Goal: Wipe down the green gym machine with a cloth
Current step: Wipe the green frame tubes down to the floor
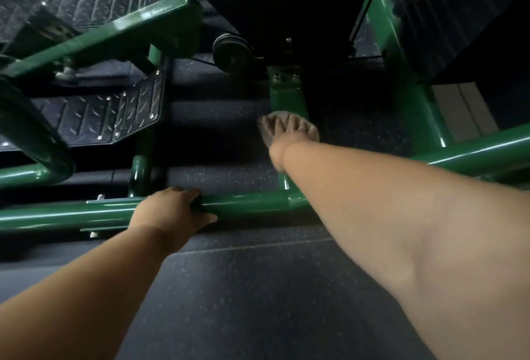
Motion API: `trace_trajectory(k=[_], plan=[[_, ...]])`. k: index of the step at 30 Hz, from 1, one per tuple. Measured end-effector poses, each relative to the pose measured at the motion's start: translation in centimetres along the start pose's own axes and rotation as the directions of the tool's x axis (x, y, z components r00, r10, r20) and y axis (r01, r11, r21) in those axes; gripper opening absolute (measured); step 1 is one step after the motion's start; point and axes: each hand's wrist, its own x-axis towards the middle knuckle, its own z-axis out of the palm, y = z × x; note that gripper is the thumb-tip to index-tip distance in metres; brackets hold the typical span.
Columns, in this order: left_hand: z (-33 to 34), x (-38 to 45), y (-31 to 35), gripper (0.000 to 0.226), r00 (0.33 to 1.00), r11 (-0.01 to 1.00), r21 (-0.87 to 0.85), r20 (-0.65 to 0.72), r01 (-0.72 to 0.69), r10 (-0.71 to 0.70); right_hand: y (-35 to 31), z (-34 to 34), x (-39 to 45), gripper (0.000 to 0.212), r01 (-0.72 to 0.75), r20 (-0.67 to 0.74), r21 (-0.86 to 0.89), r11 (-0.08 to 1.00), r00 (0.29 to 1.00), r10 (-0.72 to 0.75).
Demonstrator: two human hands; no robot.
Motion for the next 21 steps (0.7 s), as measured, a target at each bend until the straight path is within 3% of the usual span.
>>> trace_trajectory(k=[6, 10, 13, 18, 21], plan=[[0.6, 1.0, -0.2, 0.08, 0.999, 0.999, 0.051, 0.035, -0.008, 0.006, 0.2, -3.4, 3.4, 0.076, 0.169, -0.1, -0.017, 0.986, 0.98, -0.17], [0.7, 1.7, -0.3, 0.079, 0.997, 0.998, 0.069, 0.082, -0.009, 0.004, 0.9, -2.8, 3.2, 0.088, 0.149, -0.109, 0.036, 0.988, 0.984, -0.144], [0.5, 1.6, -0.3, 0.08, 0.995, 0.997, 0.081, 0.102, -0.01, 0.001, 1.1, -2.0, 2.0, 0.099, 0.126, -0.013, 0.032, 0.992, 0.992, -0.125], [0.3, 1.8, -0.3, 0.081, 0.994, 0.997, 0.082, 0.113, -0.01, 0.0, 1.6, -2.5, 3.2, 0.092, 0.206, 0.042, -0.087, 0.975, 0.978, -0.203], [0.6, 2.0, -0.2, 0.081, 0.994, 0.997, 0.076, 0.108, 0.001, -0.009, 1.6, -4.0, 3.6, 0.081, 0.238, 0.007, -0.083, 0.968, 0.971, -0.238]])
